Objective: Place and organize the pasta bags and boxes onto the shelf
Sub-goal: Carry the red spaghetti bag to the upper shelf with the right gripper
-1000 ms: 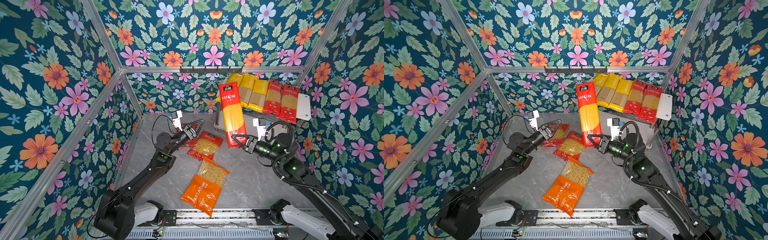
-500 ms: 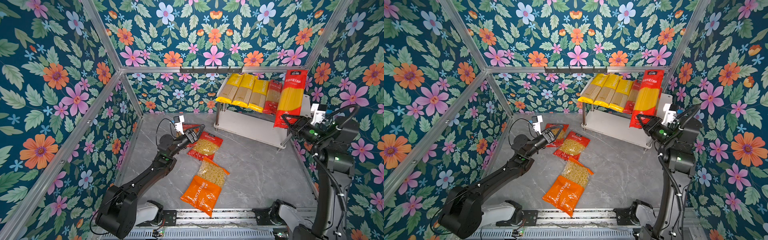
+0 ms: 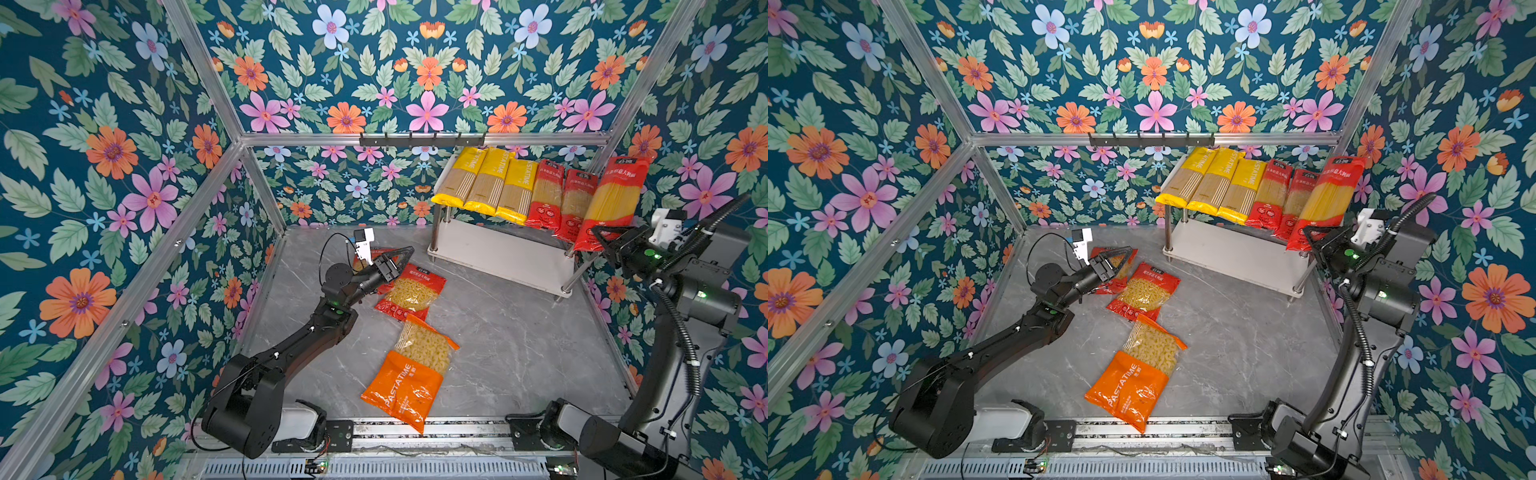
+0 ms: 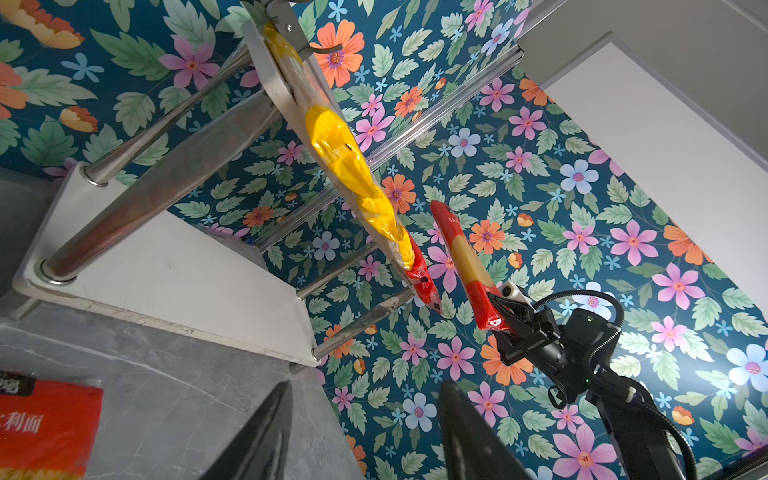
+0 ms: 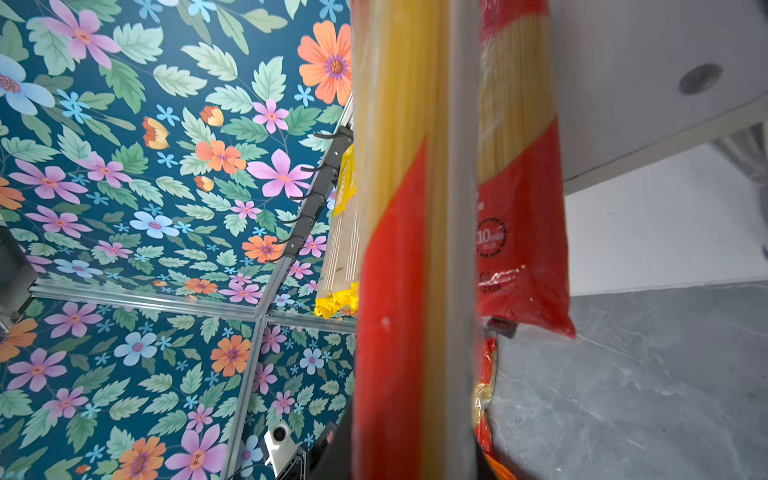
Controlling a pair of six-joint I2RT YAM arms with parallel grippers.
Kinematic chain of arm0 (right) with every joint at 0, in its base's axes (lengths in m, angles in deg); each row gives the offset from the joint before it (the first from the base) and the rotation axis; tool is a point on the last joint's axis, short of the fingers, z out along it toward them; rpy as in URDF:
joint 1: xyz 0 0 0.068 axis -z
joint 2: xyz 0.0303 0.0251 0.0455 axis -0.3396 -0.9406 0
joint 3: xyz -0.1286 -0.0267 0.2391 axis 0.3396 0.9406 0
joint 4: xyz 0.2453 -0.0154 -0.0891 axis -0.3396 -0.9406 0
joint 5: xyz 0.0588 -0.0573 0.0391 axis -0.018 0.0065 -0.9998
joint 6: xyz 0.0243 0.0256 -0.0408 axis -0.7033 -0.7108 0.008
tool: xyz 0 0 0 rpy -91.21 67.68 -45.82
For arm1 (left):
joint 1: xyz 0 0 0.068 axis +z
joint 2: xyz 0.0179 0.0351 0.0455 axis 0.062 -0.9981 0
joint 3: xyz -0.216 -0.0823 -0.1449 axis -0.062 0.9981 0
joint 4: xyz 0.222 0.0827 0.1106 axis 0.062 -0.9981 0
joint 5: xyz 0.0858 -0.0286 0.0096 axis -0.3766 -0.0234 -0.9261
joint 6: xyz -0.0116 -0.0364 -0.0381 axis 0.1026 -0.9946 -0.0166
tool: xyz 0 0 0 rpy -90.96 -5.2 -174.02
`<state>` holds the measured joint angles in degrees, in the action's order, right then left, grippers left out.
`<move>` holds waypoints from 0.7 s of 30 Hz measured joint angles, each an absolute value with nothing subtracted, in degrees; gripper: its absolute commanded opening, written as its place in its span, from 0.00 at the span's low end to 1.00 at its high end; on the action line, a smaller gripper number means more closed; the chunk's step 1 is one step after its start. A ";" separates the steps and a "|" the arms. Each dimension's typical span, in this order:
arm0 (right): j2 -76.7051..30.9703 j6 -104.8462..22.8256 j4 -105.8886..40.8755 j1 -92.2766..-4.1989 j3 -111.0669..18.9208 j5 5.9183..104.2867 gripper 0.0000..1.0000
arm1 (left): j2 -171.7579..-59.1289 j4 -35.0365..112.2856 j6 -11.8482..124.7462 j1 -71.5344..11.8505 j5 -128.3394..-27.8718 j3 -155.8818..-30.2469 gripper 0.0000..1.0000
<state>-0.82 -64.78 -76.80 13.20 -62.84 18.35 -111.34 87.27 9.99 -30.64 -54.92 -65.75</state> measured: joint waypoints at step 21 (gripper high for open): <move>-18.33 -53.24 -91.18 20.22 -75.97 18.65 0.00 | -130.42 87.07 3.34 -30.88 -50.29 -81.23 0.58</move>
<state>-18.33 -53.24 -91.18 20.22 -75.97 18.65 -130.42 87.07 3.34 -30.88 -50.29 -81.23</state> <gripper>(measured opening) 0.206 0.577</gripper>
